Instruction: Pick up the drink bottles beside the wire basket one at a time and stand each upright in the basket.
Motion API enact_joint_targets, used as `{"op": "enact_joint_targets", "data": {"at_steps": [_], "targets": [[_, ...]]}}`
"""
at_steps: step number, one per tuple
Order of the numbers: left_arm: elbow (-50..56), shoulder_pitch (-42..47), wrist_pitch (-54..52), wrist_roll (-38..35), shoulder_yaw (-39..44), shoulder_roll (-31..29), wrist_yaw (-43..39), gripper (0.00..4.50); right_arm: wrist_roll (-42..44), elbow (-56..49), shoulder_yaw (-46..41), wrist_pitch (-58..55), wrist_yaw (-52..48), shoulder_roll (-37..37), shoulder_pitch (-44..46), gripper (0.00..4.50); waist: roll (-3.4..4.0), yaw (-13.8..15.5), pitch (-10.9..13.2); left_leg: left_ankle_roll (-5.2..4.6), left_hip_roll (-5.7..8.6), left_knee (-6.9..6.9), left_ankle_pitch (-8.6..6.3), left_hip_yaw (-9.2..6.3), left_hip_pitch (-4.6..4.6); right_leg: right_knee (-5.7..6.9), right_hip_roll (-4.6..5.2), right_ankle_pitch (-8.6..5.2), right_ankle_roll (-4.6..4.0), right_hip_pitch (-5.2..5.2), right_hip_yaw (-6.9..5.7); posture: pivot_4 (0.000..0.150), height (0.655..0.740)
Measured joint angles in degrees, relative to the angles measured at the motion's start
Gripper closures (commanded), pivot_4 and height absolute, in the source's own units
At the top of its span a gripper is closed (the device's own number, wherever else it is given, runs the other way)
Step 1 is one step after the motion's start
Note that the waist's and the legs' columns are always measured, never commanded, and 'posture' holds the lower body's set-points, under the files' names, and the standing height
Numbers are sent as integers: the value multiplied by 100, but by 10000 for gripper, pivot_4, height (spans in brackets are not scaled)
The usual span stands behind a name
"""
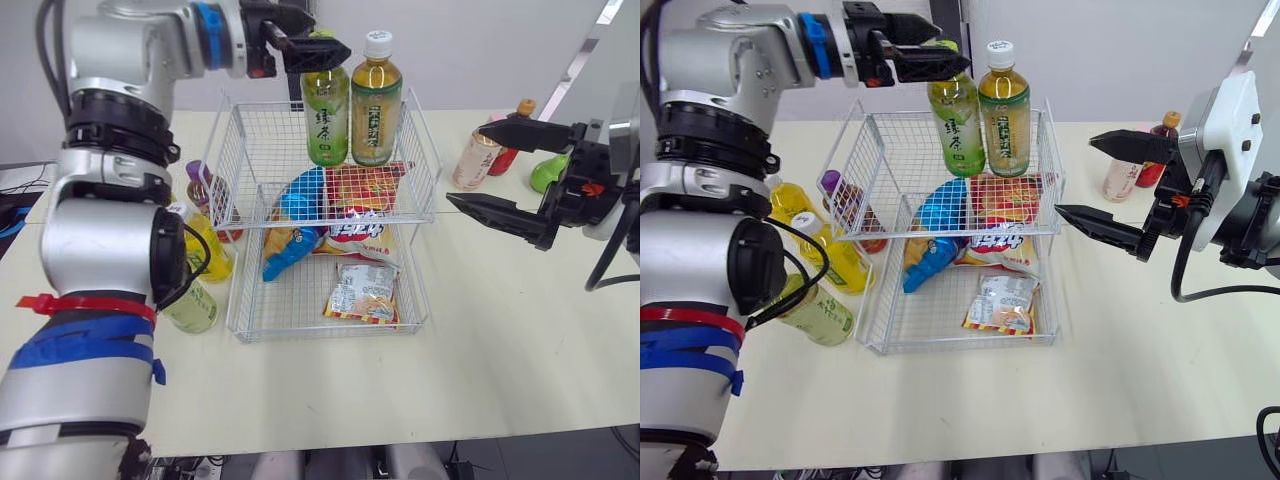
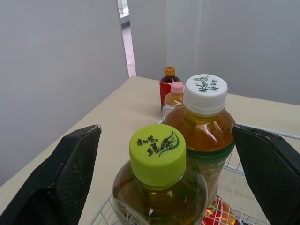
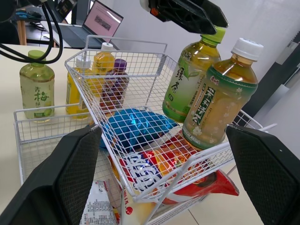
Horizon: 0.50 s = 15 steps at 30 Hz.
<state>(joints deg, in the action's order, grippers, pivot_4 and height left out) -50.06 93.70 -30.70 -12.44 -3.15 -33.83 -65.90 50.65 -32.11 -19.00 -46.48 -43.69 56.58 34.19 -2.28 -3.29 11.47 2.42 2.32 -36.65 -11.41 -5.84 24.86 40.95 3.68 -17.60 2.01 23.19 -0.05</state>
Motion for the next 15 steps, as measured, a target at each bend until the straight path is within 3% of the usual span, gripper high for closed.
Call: {"op": "enact_joint_targets", "data": {"at_steps": [8,15], "targets": [[1341,-659,-553,22,218,-1257,-135,269,-48,215,162,184,-171,2,87,0,2,1,0,0,-2,-5,0,-14,-2,3,-2,0,0,-1,3,1500,7308],[2750,-2224,-1297,-234,1392,-2537,467,269,-199,542,565,390,-400,-107,388,0,4,-15,-1,0,-8,-4,0,-26,-5,4,-7,0,-1,2,14,1500,7308]]}}
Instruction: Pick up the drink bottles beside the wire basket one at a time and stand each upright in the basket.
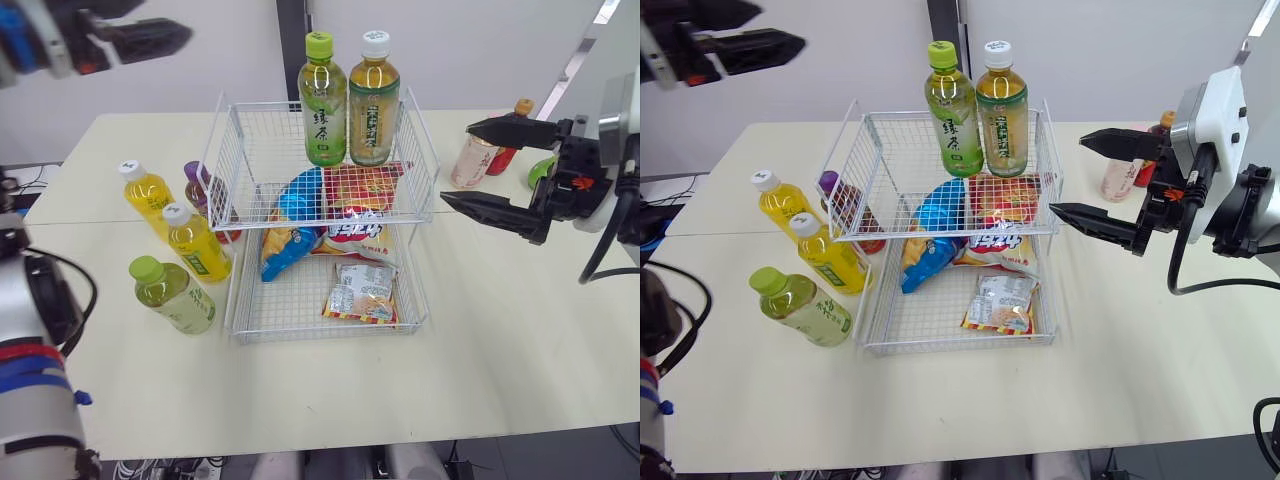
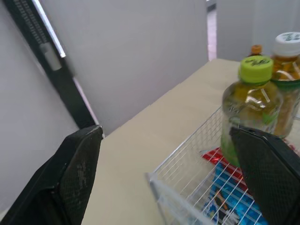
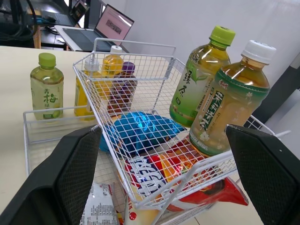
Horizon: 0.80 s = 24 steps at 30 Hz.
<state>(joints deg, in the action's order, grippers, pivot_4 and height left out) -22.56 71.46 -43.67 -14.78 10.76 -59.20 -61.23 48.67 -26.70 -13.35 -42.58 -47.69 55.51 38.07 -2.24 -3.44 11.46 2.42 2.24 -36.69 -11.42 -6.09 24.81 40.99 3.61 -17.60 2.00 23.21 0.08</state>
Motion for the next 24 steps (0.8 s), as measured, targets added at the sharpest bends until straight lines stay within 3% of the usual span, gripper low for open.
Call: {"op": "enact_joint_targets", "data": {"at_steps": [4,8,15,19,24], "targets": [[882,-1804,-65,-172,1019,-466,183,269,-181,133,396,247,-163,-287,218,0,3,6,-2,0,-1,-2,0,10,-8,6,0,1,-1,-1,18,1500,7308],[1204,-3073,-82,-321,1786,-548,188,269,-312,239,691,370,-295,-524,392,0,1,50,-2,0,-4,-9,0,5,-4,3,-1,2,0,-2,18,1500,7308],[1388,-5132,304,-463,3445,-239,199,269,-562,267,1152,499,-288,-1152,540,0,3,50,-3,0,-7,-4,0,10,-9,2,21,4,1,-1,38,1500,7308],[1518,-5887,569,-557,3735,224,336,269,-777,266,1311,566,-225,-1325,467,0,1,102,-4,0,-6,-5,-1,8,-9,0,29,5,1,-1,38,1500,7308],[1935,-6131,594,-841,3762,500,666,269,-915,180,1352,525,-154,-1347,378,0,-1,167,-5,1,-2,-6,-1,9,-9,-2,35,7,4,-2,39,1500,7308]]}}
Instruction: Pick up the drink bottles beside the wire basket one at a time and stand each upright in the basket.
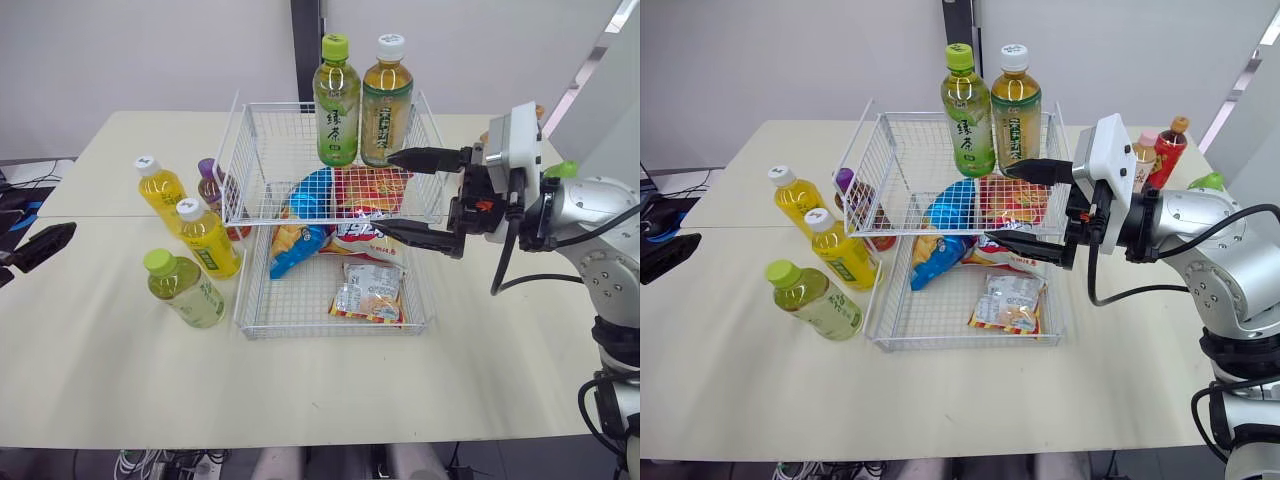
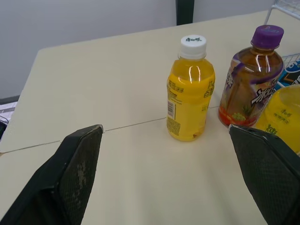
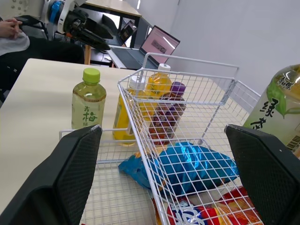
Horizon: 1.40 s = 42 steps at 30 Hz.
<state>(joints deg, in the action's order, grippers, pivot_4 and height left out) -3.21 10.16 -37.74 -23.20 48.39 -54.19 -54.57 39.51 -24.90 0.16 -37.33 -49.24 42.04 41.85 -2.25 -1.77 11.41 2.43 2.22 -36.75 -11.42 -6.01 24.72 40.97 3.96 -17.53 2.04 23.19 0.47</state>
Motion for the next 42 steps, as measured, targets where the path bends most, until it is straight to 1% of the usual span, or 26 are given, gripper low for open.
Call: {"op": "enact_joint_targets", "data": {"at_steps": [4,7,11,15,18,25,28,29,34,35,37,38,42], "targets": [[96,213,-29,-227,-160,128,333,269,3,-114,-6,-108,74,7,-12,0,0,0,0,0,0,0,0,0,0,1,-1,1,0,0,-2,1500,7308],[-24,689,-26,-358,-527,188,559,269,9,-240,-7,-166,83,14,-10,0,-2,4,-1,0,1,-1,0,-1,0,1,-2,4,5,-2,-7,1500,7308],[-498,1414,79,-397,-1123,208,681,269,10,-329,-17,-247,143,15,-3,0,-2,-5,-1,0,6,-1,0,7,-1,1,-6,7,10,-1,-15,1500,7308],[-1234,2011,348,-305,-1701,224,735,269,15,-411,-24,-335,200,15,3,0,-2,-33,-1,0,3,-1,0,9,-1,2,-25,8,10,1,-15,1500,7308],[-2091,2774,719,-44,-2177,271,852,269,47,-462,-46,-399,293,3,12,0,-3,-17,-1,0,3,-2,0,5,0,3,-34,8,10,0,-18,1500,7308],[-3527,3744,1500,546,-2925,487,1040,269,126,-571,-57,-495,427,-21,13,0,-3,-25,-2,-1,4,-3,0,10,0,3,-35,9,11,1,-14,1500,7308],[-3983,3980,1744,726,-3126,557,1058,269,134,-583,-57,-519,440,-33,18,0,-3,-30,-1,-1,4,-4,0,10,0,3,-35,9,11,2,-14,1500,7308],[-4278,4147,1890,814,-3217,586,1068,269,134,-582,-56,-523,445,-37,22,0,-3,-29,-2,-1,5,-5,0,8,0,4,-36,9,11,1,-15,1500,7308],[-5079,4651,2374,1034,-3360,650,1113,269,131,-576,-54,-531,451,-58,64,0,-4,-37,-2,-1,6,-6,0,8,1,4,-36,9,12,2,-16,1500,7308],[-5167,4702,2449,1064,-3381,655,1126,4065,130,-575,-53,-535,451,-63,76,0,-4,-40,-2,-1,6,-6,0,8,1,4,-36,9,12,1,-16,1500,7308],[-5354,4800,2543,1091,-3401,690,1130,8634,128,-572,-52,-551,454,-69,106,0,-4,-43,-2,-1,6,-6,0,7,1,4,-36,9,12,1,-16,1500,7308],[-5409,4817,2569,1101,-3404,701,1129,12304,127,-572,-52,-556,455,-70,124,0,-4,-46,-2,-1,6,-6,0,7,1,4,-36,9,12,1,-16,1500,7308],[-5609,4864,2577,1107,-3404,717,1125,24681,127,-571,-52,-570,463,-75,158,0,-4,-58,-2,-1,5,-6,0,5,1,4,-36,9,12,2,-17,1500,7308]]}}
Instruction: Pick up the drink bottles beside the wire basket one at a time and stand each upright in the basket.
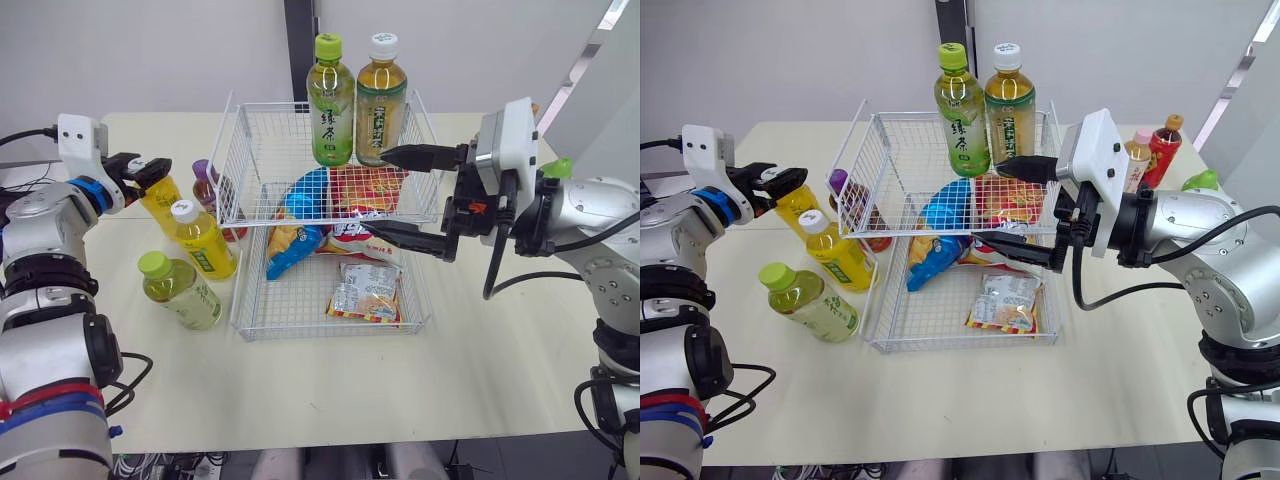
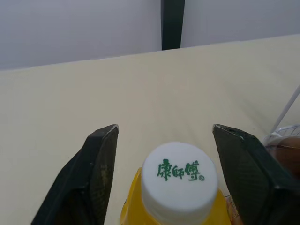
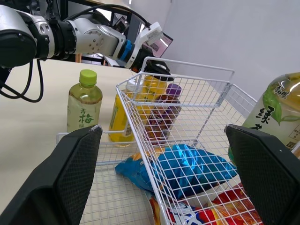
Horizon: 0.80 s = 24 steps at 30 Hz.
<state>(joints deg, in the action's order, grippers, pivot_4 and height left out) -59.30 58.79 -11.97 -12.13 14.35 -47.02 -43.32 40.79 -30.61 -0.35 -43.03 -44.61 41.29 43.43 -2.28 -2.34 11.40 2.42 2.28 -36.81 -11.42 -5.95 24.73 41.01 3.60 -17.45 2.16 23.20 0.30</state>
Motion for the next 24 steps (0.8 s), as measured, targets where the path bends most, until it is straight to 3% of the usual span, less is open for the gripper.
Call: {"op": "enact_joint_targets", "data": {"at_steps": [2,3,12,19,24], "targets": [[-15,1,9,-9,5,1,-14,30737,0,0,0,-1,3,-2,0,0,0,-2,0,0,0,0,0,0,0,0,0,0,0,0,0,1500,7308],[-17,1,14,-11,5,2,-22,31208,0,0,0,-1,3,-6,0,0,0,-5,0,0,0,0,0,0,0,1,0,0,0,0,0,1500,7308],[310,-248,-67,-79,53,-104,-244,31206,49,-9,-10,-2,10,-6,-2,0,0,-42,0,0,-2,1,0,-2,1,0,-1,0,0,1,0,1500,7308],[1542,-453,-1034,-312,135,-1087,-768,31206,264,-52,-296,-67,-60,246,-11,0,-7,-92,4,0,-7,4,0,-11,14,-8,-10,0,0,9,-1,1500,7308],[2176,208,-1687,-387,114,-1641,-1002,31206,328,76,-489,-74,-203,532,-7,0,-7,-40,4,0,-2,-2,0,-8,12,-8,-9,0,1,-1,-6,1500,7308]]}}
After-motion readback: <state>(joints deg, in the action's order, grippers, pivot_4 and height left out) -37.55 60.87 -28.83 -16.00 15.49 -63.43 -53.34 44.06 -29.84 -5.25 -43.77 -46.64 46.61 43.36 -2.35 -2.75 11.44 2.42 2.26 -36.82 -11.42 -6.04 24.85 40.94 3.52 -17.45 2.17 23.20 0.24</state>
